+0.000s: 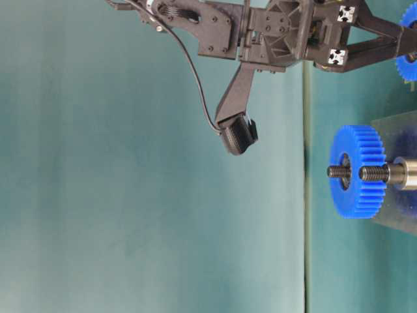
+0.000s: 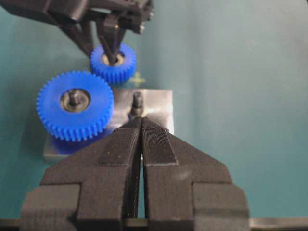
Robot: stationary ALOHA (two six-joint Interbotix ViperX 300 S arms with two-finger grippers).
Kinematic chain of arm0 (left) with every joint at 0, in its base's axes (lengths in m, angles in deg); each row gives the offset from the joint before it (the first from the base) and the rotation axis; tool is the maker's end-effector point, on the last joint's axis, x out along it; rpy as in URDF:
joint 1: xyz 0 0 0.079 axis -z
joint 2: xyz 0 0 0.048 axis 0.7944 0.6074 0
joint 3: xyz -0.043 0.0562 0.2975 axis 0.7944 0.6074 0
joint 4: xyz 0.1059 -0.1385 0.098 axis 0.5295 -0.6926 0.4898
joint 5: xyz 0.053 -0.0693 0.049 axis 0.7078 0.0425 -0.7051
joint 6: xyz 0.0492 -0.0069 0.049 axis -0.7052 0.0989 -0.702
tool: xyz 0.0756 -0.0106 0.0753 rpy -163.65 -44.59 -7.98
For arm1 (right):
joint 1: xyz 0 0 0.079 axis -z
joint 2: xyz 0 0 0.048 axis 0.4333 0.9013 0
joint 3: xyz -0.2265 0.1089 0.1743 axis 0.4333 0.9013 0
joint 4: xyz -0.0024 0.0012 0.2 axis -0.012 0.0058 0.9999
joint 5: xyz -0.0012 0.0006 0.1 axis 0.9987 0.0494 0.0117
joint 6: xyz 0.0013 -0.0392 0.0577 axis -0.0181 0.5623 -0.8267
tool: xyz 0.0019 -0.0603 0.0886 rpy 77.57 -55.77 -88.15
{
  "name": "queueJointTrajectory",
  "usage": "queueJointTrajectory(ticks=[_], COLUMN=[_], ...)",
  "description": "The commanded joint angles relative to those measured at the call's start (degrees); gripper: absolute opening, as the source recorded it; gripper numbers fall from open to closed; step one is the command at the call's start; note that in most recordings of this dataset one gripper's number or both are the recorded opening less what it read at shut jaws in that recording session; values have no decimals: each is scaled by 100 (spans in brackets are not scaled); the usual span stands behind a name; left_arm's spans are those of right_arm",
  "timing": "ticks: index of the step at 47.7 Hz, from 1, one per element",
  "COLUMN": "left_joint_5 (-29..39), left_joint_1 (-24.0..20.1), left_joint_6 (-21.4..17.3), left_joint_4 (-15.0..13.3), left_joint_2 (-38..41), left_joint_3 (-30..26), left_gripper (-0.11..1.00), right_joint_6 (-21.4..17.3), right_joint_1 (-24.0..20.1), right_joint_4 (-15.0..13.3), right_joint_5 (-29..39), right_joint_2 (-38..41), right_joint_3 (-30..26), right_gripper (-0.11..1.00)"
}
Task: Fit the small gear onto the shaft.
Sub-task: 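Grasp the small blue gear with the right gripper and lift it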
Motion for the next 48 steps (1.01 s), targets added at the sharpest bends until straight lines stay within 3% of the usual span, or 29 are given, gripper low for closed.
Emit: queueJointTrajectory(ticks=[1, 10, 22, 31, 48], left_joint_5=[-18, -26, -18, -26, -26], left_joint_1=[9, 9, 9, 9, 9], left_joint_6=[18, 18, 18, 18, 26], left_joint_4=[18, 18, 18, 18, 18], left_joint_2=[-18, -9, -18, -18, -35], left_joint_3=[-132, -132, -105, -105, -105], left_gripper=[0, 0, 0, 0, 0], right_joint_6=[-123, -387, -598, -615, -554], right_joint_1=[35, -9, -246, -475, -606], right_joint_4=[0, 158, 193, 193, 193], right_joint_5=[62, 308, 1274, 1600, 1723], right_joint_2=[-79, -308, -606, -281, 501], right_joint_3=[-88, -334, -1397, -2153, -3015], right_gripper=[35, 35, 35, 35, 35])
